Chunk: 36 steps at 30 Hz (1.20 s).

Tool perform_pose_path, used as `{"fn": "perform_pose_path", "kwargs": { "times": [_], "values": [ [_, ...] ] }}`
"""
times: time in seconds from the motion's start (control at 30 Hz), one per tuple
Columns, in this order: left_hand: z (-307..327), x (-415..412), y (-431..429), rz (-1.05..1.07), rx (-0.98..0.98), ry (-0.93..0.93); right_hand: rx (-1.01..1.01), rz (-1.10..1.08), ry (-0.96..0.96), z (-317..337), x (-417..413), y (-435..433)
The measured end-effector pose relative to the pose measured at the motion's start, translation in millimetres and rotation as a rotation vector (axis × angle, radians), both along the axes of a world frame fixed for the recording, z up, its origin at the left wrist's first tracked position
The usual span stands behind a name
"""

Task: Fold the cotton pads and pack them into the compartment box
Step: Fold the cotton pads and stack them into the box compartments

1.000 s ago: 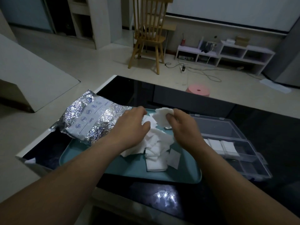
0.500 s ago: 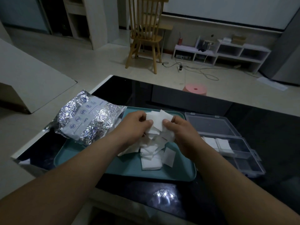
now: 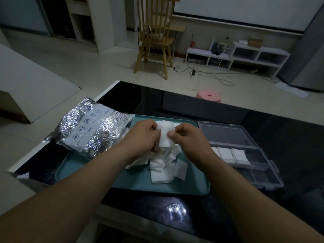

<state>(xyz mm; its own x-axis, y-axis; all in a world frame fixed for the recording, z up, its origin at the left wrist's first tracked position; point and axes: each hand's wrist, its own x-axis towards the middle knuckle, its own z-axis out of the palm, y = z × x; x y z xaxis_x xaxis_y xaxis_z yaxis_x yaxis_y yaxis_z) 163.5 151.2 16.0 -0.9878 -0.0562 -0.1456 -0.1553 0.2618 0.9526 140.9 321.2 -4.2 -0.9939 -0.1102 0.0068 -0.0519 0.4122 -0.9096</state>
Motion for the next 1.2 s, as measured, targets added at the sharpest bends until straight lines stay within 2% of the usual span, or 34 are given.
{"fn": "perform_pose_path", "kwargs": {
  "times": [0.17, 0.27, 0.43, 0.5, 0.6, 0.67, 0.8, 0.93, 1.2],
  "values": [
    [2.5, 3.3, 1.8, -0.029, 0.15, -0.048, 0.032, -0.052, 0.028, 0.1, 1.7, -4.2],
    [1.8, 3.8, 3.3, -0.04, 0.108, -0.026, 0.004, -0.058, 0.027, 2.2, 3.5, -6.0],
    [8.9, 3.1, 0.8, 0.008, 0.253, -0.077, -0.108, -0.013, -0.101, 5.9, 9.6, -9.4],
    [8.5, 4.3, 2.5, 0.006, 0.235, -0.07, -0.042, 0.003, -0.032, 5.4, 11.4, -12.5],
    [0.7, 5.7, 4.4, -0.067, 0.068, 0.01, 0.105, -0.052, 0.117, 6.8, 13.1, -16.2],
    [-2.7, 5.8, 8.4, -0.141, 0.07, 0.036, 0.164, -0.034, 0.171, 9.0, 13.5, -18.0],
    [1.0, 3.4, 8.8, -0.038, 0.31, -0.009, 0.099, 0.112, 0.139, 9.4, 19.4, -20.2],
    [5.2, 2.2, 2.2, 0.015, 0.484, -0.09, 0.055, 0.152, 0.143, 12.1, 23.0, -14.9],
    [7.5, 2.6, -1.6, 0.026, 0.649, -0.147, 0.084, 0.024, 0.203, 10.6, 16.9, -9.8]
  ]
}}
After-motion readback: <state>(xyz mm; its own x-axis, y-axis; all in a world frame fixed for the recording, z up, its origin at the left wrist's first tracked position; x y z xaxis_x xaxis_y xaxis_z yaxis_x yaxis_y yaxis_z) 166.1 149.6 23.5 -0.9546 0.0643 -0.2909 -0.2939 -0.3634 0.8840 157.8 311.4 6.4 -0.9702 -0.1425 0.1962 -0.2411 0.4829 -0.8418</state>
